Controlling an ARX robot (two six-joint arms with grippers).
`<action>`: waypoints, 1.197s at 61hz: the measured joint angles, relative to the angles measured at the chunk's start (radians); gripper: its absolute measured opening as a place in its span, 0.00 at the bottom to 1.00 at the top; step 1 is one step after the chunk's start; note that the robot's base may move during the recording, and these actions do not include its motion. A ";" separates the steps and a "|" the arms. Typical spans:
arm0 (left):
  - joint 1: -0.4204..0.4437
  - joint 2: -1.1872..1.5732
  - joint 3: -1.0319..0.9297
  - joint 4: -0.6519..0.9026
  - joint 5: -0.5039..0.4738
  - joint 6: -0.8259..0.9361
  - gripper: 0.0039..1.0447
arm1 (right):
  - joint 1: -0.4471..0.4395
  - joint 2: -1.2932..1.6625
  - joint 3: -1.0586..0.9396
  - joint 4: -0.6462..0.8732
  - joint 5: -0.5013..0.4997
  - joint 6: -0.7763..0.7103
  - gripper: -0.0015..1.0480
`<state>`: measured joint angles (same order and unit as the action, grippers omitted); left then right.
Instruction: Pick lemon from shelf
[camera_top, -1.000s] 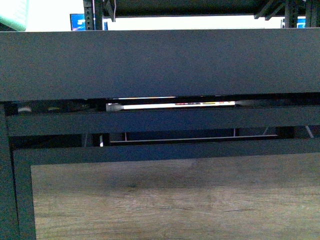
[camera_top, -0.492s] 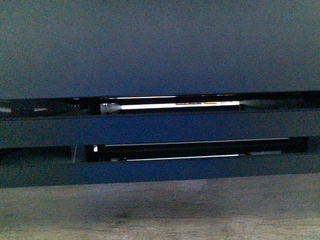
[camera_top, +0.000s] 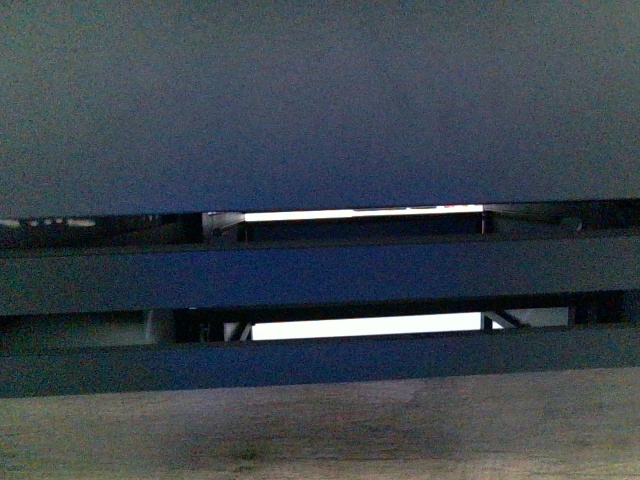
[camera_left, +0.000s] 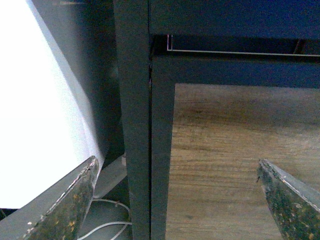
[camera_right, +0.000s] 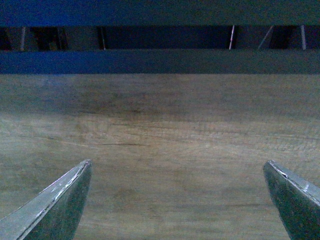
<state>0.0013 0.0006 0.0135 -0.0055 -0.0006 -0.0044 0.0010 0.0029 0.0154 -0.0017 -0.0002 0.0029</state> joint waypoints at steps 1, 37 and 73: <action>0.000 0.000 0.000 0.000 0.000 0.000 0.93 | 0.000 0.000 0.000 0.000 -0.001 0.000 0.98; 0.000 0.000 0.000 0.000 0.000 0.000 0.93 | 0.000 0.000 0.000 0.000 0.000 0.000 0.98; 0.000 0.000 0.000 0.000 0.000 0.000 0.93 | 0.000 0.000 0.000 0.000 0.000 0.000 0.98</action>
<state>0.0013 0.0002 0.0135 -0.0055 -0.0002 -0.0040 0.0010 0.0029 0.0154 -0.0017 -0.0006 0.0029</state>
